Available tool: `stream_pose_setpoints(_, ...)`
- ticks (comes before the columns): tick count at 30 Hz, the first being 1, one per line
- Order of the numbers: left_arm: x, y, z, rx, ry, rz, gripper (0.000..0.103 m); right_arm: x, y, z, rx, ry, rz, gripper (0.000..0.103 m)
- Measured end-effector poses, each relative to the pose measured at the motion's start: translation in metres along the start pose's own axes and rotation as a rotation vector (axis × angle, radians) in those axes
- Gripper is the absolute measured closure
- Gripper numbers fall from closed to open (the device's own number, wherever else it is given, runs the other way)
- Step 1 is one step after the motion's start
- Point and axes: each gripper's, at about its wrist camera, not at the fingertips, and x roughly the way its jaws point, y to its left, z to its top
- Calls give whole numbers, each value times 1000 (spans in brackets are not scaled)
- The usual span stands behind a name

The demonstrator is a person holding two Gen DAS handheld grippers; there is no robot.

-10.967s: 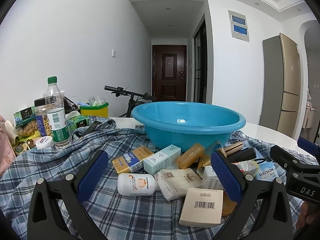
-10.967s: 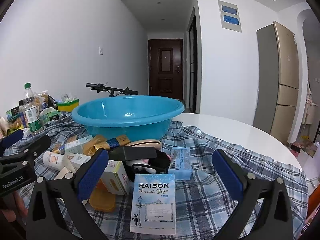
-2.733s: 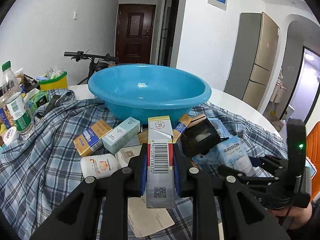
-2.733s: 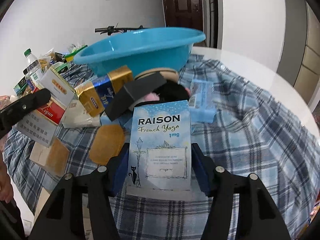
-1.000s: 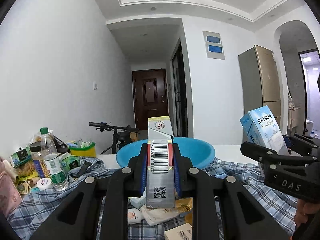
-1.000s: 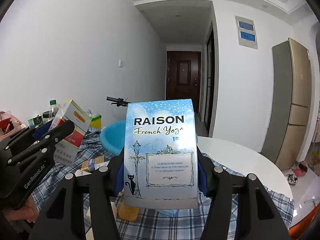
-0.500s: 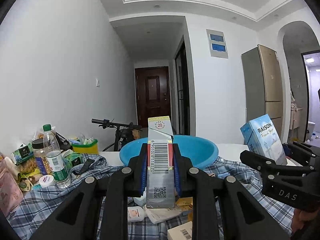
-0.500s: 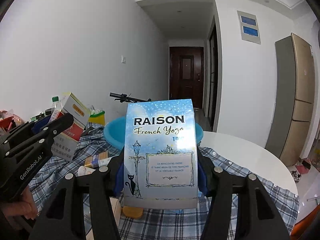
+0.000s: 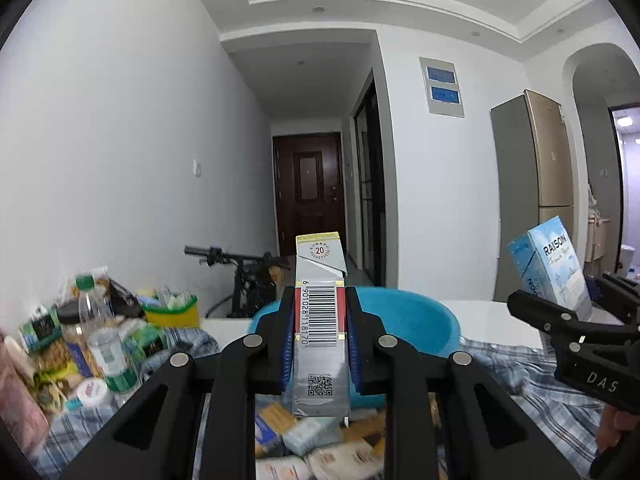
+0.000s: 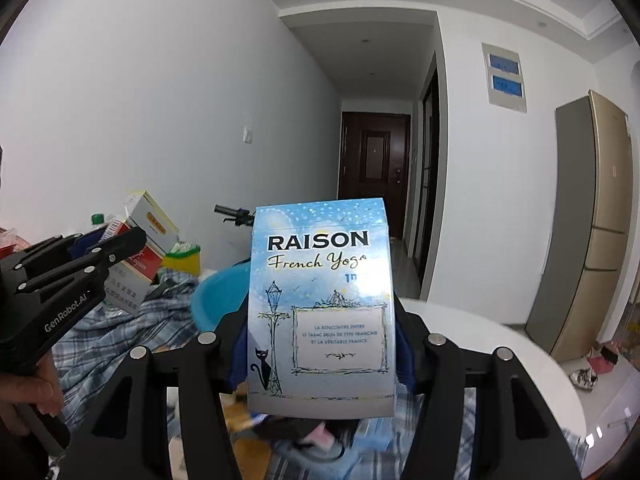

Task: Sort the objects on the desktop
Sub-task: 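Carry both packs over the blue basin with both grippers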

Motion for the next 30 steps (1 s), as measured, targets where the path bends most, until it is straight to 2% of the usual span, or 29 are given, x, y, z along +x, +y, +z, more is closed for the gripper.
stream_pose_setpoints(5, 22, 0, 9, 17, -20, 6, 80, 28, -14, 17, 44, 22, 46, 47)
stream_pose_setpoints(17, 94, -6, 29, 36, -26, -13, 80, 94, -25, 46, 32, 3, 52, 47)
stream_pose_setpoints(23, 131, 5, 37, -10, -19, -29, 80, 122, -26, 51, -8, 4, 46, 47)
stream_pose_setpoints(27, 156, 13, 41, -32, -11, -25, 80, 142, -35, 54, 10, 12, 55, 47)
stream_pose_setpoints(30, 170, 17, 46, -44, -36, -14, 80, 153, -41, 59, 31, 0, 55, 47)
